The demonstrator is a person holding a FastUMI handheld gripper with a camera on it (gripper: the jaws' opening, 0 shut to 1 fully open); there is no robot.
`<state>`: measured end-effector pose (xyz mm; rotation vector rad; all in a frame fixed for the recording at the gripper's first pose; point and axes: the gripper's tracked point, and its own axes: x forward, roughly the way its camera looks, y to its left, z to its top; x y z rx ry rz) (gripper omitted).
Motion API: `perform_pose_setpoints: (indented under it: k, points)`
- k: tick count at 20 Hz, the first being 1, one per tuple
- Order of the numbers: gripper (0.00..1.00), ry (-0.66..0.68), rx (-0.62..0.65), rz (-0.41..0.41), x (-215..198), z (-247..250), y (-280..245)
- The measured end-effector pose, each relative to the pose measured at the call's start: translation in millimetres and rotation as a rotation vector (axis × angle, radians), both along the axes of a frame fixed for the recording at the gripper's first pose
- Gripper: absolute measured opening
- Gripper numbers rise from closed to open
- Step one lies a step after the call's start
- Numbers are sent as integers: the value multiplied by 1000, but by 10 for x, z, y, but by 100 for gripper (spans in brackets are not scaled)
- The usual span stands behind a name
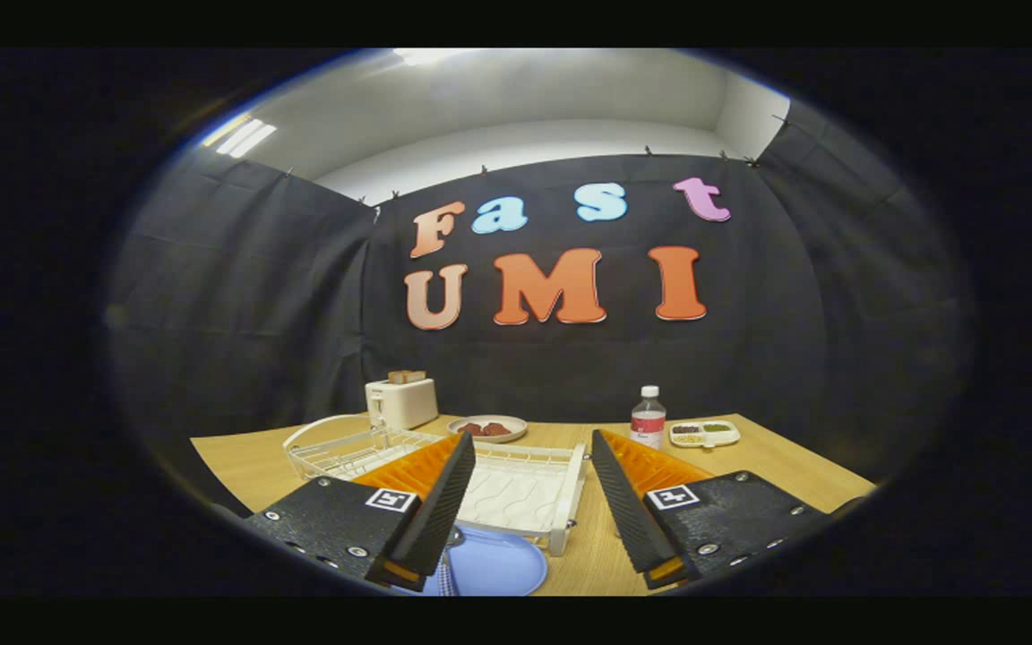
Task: Take the plate from the dish rack, then take the spoon from the basket and place it into the plate.
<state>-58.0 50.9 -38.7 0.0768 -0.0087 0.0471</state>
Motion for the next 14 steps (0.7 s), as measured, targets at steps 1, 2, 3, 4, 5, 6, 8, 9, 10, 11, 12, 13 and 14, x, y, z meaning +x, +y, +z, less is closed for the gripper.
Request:
perform_pose_setpoints:
  k: [1,2,3,4,5,6,8,9,10,11,12,13,14]
  points:
    - [79,-21,7,-9,-12,80,-25]
    - [81,-43,11,-17,-20,166,-41]
    - [82,-60,7,-24,-28,235,-68]
    - [83,-71,1,-37,-47,267,-106]
    - [83,-74,-9,-48,-51,282,-139]
    - [84,-76,-17,-60,-60,294,-167]
    - [83,-79,-26,-70,-73,316,-188]
    - [84,-78,-26,-73,-61,313,-202]
    - [84,-77,-24,-77,-62,314,-220]
    - [84,-77,-19,-79,-60,317,-226]
    - [84,-74,-13,-80,-64,313,-229]
    - [84,-71,-8,-79,-52,300,-229]
    - [84,-69,-8,-82,-50,294,-236]
